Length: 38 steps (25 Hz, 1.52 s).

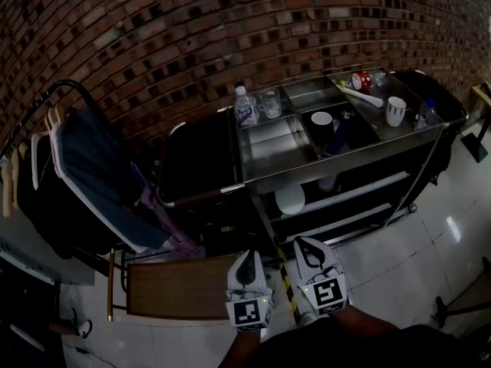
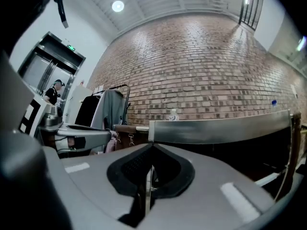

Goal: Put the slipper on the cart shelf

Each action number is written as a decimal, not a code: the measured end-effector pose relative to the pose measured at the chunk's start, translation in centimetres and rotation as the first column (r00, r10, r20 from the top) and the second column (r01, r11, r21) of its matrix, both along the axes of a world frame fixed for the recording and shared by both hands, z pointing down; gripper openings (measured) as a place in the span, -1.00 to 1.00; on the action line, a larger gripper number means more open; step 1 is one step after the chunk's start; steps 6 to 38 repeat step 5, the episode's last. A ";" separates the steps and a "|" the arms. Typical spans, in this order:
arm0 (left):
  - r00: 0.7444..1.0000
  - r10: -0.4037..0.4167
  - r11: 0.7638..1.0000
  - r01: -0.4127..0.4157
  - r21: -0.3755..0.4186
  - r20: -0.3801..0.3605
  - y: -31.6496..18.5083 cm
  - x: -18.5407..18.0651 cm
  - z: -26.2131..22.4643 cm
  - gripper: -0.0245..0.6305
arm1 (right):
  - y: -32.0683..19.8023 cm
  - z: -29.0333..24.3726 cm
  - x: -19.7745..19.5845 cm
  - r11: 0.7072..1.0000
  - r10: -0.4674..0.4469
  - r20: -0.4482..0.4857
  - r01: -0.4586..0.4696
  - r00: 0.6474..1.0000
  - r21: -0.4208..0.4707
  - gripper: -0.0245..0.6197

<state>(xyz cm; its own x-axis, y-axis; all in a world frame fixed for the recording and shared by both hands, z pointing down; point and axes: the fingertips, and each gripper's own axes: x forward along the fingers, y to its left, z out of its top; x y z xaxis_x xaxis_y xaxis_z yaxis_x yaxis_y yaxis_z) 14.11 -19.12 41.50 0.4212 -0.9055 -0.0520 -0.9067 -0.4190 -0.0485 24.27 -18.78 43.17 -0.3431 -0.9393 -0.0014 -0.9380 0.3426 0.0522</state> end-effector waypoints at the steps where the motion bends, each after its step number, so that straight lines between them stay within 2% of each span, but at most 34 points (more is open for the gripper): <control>1: 1.000 -0.001 1.000 0.001 -0.002 -0.002 0.2 0.0 0.0 -0.88 | 0.1 -0.1 -0.1 1.000 -0.005 -0.001 0.005 1.000 0.001 -0.92; 5: 1.000 -0.013 1.000 0.013 -0.004 -0.004 0.6 -0.3 -0.1 -0.88 | 0.6 -0.5 -0.3 0.999 -0.025 -0.036 0.026 0.999 0.029 -0.92; 38: 1.000 -0.013 1.000 0.013 -0.004 -0.004 0.6 -0.3 -0.1 -0.88 | 0.6 -0.5 -0.3 0.999 -0.025 -0.036 0.026 0.999 0.029 -0.92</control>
